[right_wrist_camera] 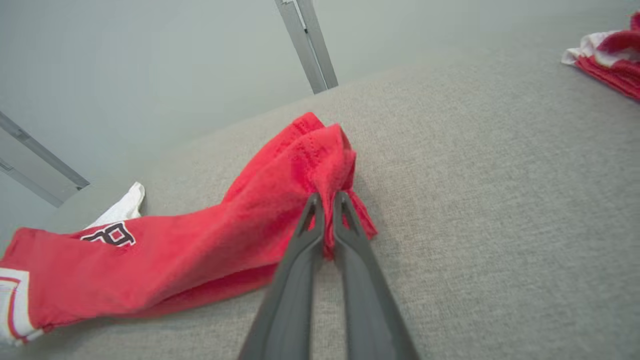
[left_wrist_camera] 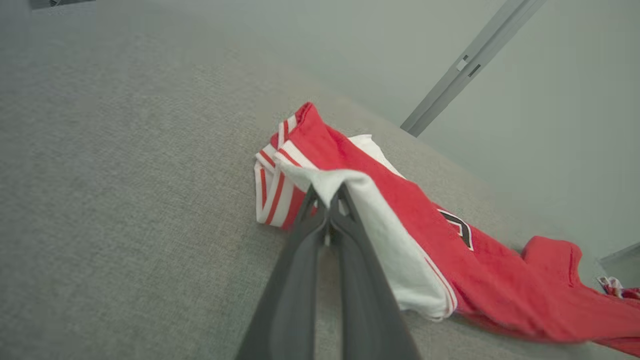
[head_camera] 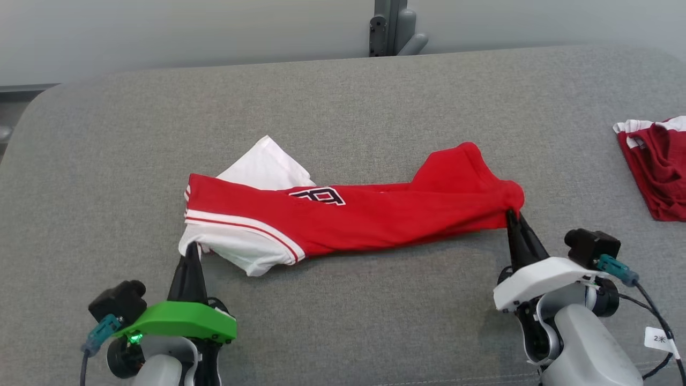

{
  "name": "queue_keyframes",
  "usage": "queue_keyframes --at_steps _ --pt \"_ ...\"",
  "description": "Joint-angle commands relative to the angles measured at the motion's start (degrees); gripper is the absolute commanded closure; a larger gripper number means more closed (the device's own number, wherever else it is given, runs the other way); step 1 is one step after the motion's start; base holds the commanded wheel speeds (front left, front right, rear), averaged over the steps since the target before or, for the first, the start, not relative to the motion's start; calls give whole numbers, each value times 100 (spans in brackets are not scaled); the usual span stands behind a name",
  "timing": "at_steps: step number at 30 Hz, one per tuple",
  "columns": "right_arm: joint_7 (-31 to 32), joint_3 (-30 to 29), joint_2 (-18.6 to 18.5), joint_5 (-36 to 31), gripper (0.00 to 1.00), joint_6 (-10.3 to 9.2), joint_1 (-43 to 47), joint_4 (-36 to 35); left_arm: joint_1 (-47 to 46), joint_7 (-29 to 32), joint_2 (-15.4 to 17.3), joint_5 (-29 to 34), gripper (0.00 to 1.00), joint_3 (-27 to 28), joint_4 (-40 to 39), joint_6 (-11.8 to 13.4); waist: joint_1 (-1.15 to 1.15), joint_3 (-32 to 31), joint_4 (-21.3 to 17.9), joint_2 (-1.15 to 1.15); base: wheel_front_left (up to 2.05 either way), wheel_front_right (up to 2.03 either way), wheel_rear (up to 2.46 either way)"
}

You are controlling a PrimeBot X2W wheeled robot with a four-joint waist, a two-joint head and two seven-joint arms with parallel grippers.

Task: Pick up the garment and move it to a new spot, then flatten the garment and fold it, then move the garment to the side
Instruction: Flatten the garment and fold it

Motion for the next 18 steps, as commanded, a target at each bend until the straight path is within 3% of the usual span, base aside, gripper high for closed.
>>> queue_keyframes --at_steps 1,5,18 --pt "-4 -33 -13 96 100 1 101 -146 -68 -26 67 41 100 38 -95 19 0 -58 -40 58 0 0 0" --pt "-4 -87 -14 435 100 1 278 -993 -127 -22 183 141 100 107 -666 -8 0 -187 -116 58 0 0 0" --pt "249 -141 -93 995 100 1 760 -3375 -177 345 838 601 100 200 -3106 350 0 -585 -414 58 0 0 0"
